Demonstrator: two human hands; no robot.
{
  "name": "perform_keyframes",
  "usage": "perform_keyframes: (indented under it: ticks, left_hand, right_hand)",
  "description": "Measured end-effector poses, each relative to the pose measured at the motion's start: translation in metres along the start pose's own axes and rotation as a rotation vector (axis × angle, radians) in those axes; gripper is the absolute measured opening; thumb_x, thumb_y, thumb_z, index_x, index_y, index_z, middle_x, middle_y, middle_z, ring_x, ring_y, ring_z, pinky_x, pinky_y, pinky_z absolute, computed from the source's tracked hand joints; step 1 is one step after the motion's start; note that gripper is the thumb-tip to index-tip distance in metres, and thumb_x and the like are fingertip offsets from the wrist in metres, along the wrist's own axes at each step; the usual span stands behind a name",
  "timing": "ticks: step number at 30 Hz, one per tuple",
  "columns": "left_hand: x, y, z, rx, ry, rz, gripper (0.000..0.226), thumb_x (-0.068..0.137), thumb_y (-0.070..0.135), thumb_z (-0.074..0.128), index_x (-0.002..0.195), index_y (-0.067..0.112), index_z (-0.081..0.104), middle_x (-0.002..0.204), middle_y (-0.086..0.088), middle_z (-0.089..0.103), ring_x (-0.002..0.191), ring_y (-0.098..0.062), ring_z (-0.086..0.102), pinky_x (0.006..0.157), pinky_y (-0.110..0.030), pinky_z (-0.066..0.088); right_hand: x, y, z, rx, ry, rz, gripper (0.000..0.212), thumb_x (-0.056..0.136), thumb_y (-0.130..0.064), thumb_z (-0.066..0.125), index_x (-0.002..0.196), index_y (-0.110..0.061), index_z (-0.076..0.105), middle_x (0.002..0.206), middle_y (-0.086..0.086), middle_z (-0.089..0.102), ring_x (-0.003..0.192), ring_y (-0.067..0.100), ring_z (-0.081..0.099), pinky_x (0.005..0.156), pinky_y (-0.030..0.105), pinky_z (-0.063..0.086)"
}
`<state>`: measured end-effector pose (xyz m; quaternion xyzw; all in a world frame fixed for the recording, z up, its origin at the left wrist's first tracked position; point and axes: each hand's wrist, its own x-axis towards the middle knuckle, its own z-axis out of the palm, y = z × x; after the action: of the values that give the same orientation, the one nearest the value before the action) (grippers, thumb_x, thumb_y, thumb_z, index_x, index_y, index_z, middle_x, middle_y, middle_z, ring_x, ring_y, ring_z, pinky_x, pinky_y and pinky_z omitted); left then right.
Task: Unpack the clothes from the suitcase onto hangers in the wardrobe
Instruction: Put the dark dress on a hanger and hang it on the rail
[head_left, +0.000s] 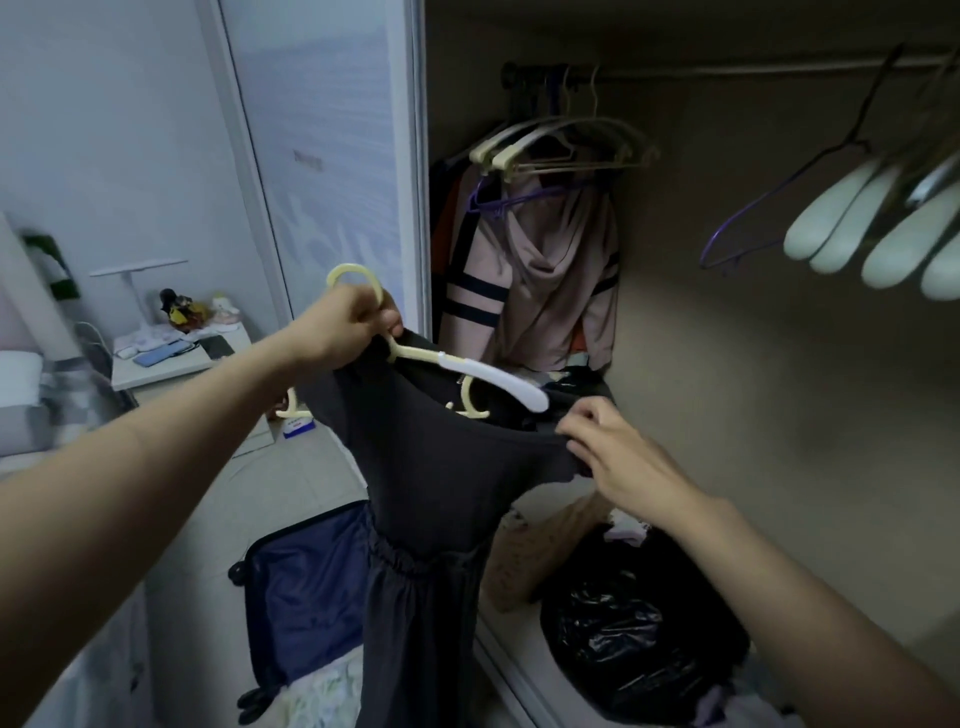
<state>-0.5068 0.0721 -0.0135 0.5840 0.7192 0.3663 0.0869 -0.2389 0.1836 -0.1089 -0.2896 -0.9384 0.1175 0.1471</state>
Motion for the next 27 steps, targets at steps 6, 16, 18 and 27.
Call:
perform_keyframes:
  ticks: [6,16,18,27]
  left_hand:
    - [0.008,0.015,0.024,0.157,-0.030,0.121,0.020,0.094,0.003,0.047,0.081,-0.007,0.059,0.077,-0.003,0.055,0.075,-0.017,0.050,0.059,-0.014,0.033]
    - [0.016,0.060,0.061,0.086,0.233,0.220,0.019,0.091,0.004,0.048,0.080,-0.007,0.058,0.064,0.002,0.049,0.066,-0.020,0.048,0.060,-0.026,0.029]
    - [0.018,0.060,0.062,0.020,0.250,0.200,0.021,0.092,0.006,0.048,0.079,-0.005,0.059,0.063,0.004,0.049,0.066,-0.021,0.048,0.059,-0.025,0.029]
    - [0.035,0.062,0.071,-0.168,0.070,0.208,0.020,0.091,0.012,0.055,0.087,-0.006,0.063,0.100,-0.006,0.068,0.090,-0.024,0.062,0.084,-0.034,0.050]
  right_hand:
    - [0.006,-0.015,-0.035,-0.142,0.092,-0.119,0.007,0.096,-0.020,0.041,0.100,-0.025,0.044,0.118,-0.003,0.037,0.095,0.027,0.050,0.075,0.042,0.048]
    - [0.021,-0.024,-0.060,0.211,0.468,-0.138,0.049,0.084,-0.018,0.056,0.131,-0.021,0.044,0.131,0.001,0.040,0.120,0.020,0.044,0.101,0.036,0.038]
    - [0.018,-0.005,-0.068,0.275,0.355,0.133,0.047,0.087,-0.018,0.059,0.132,-0.019,0.045,0.126,0.001,0.048,0.118,0.020,0.048,0.102,0.036,0.038]
    - [0.008,0.005,-0.068,0.289,0.353,0.263,0.009,0.085,-0.026,0.060,0.091,-0.021,0.065,0.083,0.000,0.066,0.084,0.018,0.059,0.076,0.033,0.044]
